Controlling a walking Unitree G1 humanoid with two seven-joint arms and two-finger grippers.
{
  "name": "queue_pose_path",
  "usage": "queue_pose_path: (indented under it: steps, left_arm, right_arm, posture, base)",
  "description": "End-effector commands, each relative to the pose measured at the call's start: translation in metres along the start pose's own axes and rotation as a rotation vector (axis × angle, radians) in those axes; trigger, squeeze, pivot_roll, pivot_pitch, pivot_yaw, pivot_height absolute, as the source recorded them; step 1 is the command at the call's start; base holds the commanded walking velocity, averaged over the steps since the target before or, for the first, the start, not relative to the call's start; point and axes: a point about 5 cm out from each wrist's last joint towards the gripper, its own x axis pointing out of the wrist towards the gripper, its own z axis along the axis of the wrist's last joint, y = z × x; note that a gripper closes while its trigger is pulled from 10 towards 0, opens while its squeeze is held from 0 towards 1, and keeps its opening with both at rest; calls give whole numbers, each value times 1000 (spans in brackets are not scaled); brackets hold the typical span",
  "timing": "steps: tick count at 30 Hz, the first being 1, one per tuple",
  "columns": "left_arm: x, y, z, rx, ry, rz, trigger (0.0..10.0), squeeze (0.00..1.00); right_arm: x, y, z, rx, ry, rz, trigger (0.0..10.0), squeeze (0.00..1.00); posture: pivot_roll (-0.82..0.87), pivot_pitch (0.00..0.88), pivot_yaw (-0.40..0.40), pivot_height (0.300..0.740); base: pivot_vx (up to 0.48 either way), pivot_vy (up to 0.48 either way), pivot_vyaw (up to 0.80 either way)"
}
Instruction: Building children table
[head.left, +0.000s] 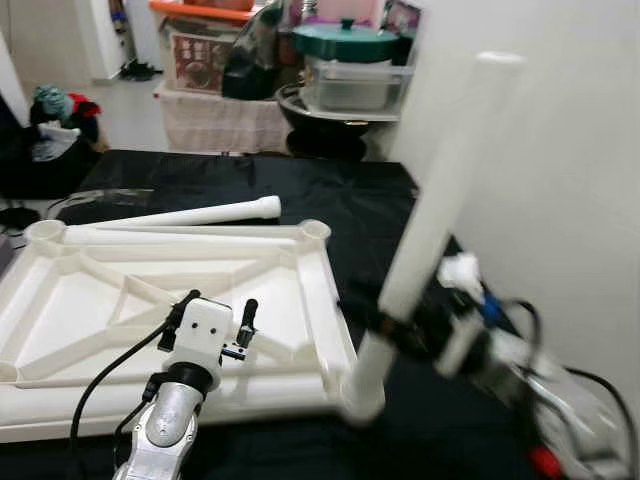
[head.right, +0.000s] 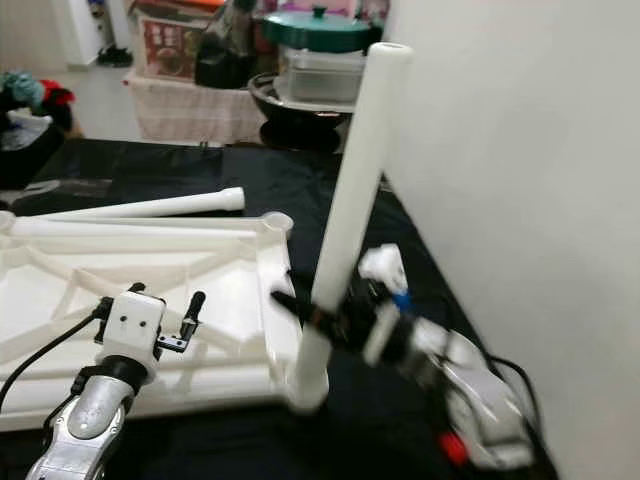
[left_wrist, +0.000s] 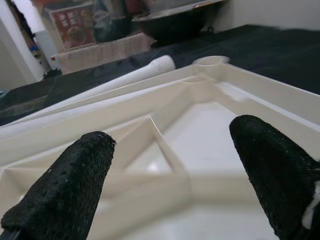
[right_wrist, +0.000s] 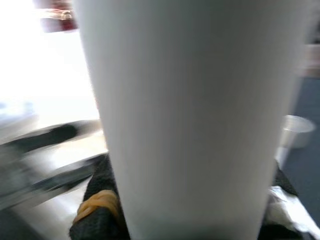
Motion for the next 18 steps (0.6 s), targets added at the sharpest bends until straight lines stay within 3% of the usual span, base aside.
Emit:
queue_pose_path:
  steps: [1, 2, 3, 4, 5, 6, 13, 14, 15, 16, 18]
  left_arm:
    - [-3, -1, -1, 10, 6, 5, 10000, 0]
    - [-4, -1, -1, 9, 6, 4, 10000, 0]
    - [-4, -1, -1, 9, 6, 4, 10000, 0]
    - [-4, -1, -1, 8, 6, 5, 10000, 0]
    - [-4, -1, -1, 8, 6, 5, 10000, 0]
    - [-4, 0, -1, 9, 6, 6, 10000, 0]
    - [-5, -1, -2, 9, 10, 1, 10000, 0]
    - [-3, 0, -2, 8, 11, 2, 10000, 0]
    - [-3, 0, -2, 8, 11, 2, 10000, 0]
    - [0, 4, -2, 5, 9, 4, 10000, 0]
    - [0, 4, -2, 5, 9, 4, 10000, 0]
  right_arm:
    - [-19, -52, -26, 9, 124, -501, 0, 0]
    - [-32, -72, -31, 17, 143, -775, 0, 0]
    - [-32, -72, -31, 17, 143, -775, 0, 0]
    - [-45, -83, -37, 42, 156, -962, 0, 0]
    - [-45, -83, -37, 42, 156, -962, 0, 0]
    - [-58, -78, -52, 82, 187, -1108, 0, 0]
    - [-58, -65, -61, 96, 212, -1090, 0, 0]
    - [-42, -50, -64, 135, 217, -944, 10000, 0]
    - [-42, -50, -64, 135, 217, -944, 10000, 0]
    - [-13, -25, -61, 195, 180, -671, 10000, 0]
    - [-13, -25, -61, 195, 180, -671, 10000, 0]
  posture:
    - [109, 0, -113, 740]
    - [110, 0, -115, 740]
    - [110, 0, -115, 740]
    - [112, 0, -116, 740]
    - [112, 0, -116, 740]
    - [116, 0, -111, 740]
    - [114, 0, -109, 740]
    - [108, 0, -108, 740]
    - [108, 0, -108, 740]
    - [106, 0, -110, 740]
    - [106, 0, -110, 740]
  base:
    - [0, 0, 0]
    - [0, 0, 0]
    - [0, 0, 0]
    - [0, 0, 0]
    - [0, 0, 0]
    - [0, 0, 0]
    - [0, 0, 0]
    - [0, 0, 0]
    - [0, 0, 0]
    - [0, 0, 0]
    - [0, 0, 0]
